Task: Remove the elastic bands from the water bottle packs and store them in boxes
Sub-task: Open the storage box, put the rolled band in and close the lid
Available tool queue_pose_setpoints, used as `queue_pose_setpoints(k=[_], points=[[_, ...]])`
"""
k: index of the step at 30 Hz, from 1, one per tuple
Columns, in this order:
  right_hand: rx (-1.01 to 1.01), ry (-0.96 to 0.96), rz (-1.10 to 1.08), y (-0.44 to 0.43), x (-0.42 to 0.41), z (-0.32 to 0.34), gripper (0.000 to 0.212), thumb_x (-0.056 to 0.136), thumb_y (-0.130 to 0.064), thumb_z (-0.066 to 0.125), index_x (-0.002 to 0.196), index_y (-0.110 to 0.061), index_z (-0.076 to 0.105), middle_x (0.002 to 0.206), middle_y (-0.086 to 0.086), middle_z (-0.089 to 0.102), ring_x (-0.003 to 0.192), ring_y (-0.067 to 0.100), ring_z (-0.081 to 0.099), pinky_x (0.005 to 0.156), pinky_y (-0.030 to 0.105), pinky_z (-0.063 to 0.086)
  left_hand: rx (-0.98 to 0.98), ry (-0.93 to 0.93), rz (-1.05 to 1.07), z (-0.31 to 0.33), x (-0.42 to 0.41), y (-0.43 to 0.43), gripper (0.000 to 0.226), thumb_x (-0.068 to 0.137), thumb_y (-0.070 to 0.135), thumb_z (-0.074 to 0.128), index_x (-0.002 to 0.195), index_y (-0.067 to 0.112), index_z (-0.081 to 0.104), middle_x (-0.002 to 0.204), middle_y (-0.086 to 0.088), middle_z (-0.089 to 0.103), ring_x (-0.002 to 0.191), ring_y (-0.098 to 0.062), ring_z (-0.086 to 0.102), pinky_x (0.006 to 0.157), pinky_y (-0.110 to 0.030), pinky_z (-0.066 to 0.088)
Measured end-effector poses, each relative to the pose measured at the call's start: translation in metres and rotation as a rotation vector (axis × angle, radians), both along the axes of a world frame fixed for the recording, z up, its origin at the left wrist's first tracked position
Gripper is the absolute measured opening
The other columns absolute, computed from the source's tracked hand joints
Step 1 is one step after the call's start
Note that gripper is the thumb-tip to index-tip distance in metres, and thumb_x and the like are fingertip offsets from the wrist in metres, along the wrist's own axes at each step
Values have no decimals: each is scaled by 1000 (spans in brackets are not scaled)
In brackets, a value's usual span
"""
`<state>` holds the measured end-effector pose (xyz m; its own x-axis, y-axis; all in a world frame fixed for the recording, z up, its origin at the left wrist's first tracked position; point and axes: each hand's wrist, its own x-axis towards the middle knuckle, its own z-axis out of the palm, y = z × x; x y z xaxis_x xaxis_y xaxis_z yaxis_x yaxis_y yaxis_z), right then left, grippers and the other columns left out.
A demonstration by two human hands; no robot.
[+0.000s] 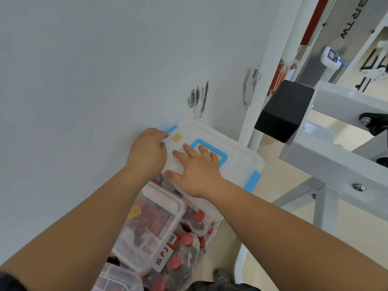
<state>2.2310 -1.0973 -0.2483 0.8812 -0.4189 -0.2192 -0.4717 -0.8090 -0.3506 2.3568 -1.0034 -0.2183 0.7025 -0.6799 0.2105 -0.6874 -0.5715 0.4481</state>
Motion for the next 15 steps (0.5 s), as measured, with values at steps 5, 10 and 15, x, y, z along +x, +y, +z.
queue_pose_setpoints(k=[5,10,15], points=[[26,-51,0,-5,-11,1,77,91,-80,28,159,-45,22,173,-8,8,159,31,0,125,57,-3,101,33,-69,-2,-17,20,34,99,13,53,131,10,63,140,-8,57,130,-26,50,110,-34,37],[-27,-177,-33,1,-22,15,70,96,-74,32,157,-40,31,172,-4,16,160,27,0,124,58,-7,66,19,-76,1,-34,47,38,101,19,53,138,14,59,150,-8,49,140,-26,40,115,-34,29],[0,-231,-35,26,-34,29,67,95,-69,45,155,-39,38,171,-2,19,159,25,3,126,55,0,28,12,-55,13,-46,86,36,99,18,54,135,14,60,144,-7,54,136,-28,43,116,-34,29]])
